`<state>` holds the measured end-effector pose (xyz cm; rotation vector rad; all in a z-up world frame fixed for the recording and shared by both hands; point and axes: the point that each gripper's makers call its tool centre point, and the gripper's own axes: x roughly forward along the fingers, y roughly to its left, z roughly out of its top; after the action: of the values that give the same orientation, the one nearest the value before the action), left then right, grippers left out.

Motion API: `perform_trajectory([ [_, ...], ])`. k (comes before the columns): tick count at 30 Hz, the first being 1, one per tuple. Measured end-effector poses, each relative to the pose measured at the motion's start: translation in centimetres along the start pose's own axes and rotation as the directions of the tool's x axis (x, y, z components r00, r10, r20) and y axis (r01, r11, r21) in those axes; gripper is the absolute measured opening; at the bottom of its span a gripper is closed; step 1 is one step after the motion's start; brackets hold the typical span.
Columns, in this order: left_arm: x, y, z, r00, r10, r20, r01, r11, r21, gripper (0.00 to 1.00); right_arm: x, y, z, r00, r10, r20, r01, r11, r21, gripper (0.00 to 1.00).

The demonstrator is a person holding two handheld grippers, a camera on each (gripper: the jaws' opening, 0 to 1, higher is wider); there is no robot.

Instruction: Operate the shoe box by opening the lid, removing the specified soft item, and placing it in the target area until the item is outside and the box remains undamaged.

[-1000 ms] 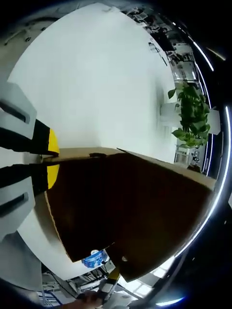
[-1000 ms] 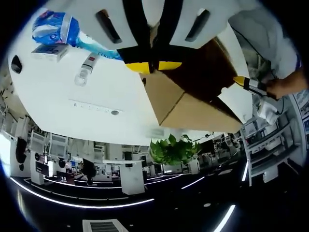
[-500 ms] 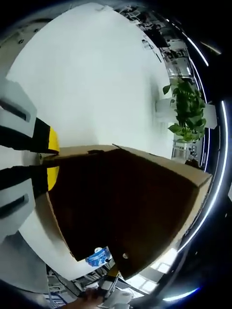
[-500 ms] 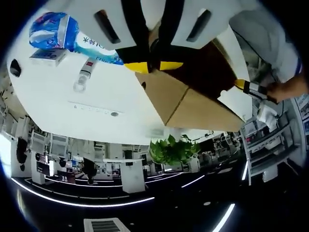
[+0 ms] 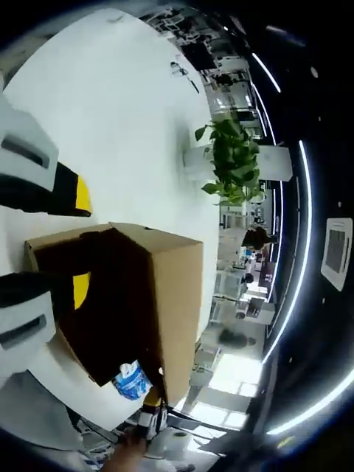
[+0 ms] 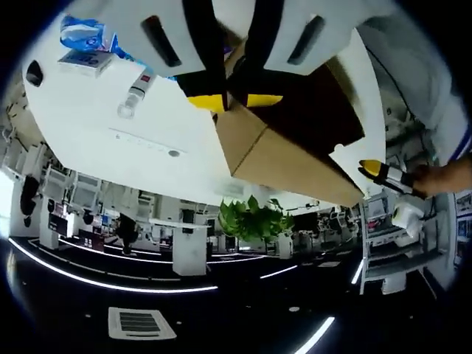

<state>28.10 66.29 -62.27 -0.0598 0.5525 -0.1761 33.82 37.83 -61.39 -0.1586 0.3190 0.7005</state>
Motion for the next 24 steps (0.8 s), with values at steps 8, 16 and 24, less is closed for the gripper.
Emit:
perform_trajectory([
  [8, -0.1, -1.0, 1.7, 0.999, -0.041, 0.032, 0.038, 0.995, 0.089, 0.31, -0.7, 0.6, 1.4, 0.998, 0.026, 0.049, -0.024, 0.998, -0.05, 0.11],
  [16, -0.1, -1.6, 2.4, 0.997, -0.063, 0.046, 0.056, 0.986, 0.158, 0.32, -1.0, 0.7, 1.8, 0.998, 0.031, 0.053, -0.025, 0.995, -0.1, 0.11],
  [24, 0.0, -2.1, 2.7, 0.996, -0.079, 0.051, 0.069, 0.982, 0.178, 0.32, -1.3, 1.0, 1.7, 0.998, 0.039, 0.053, -0.033, 0.994, -0.1, 0.12],
])
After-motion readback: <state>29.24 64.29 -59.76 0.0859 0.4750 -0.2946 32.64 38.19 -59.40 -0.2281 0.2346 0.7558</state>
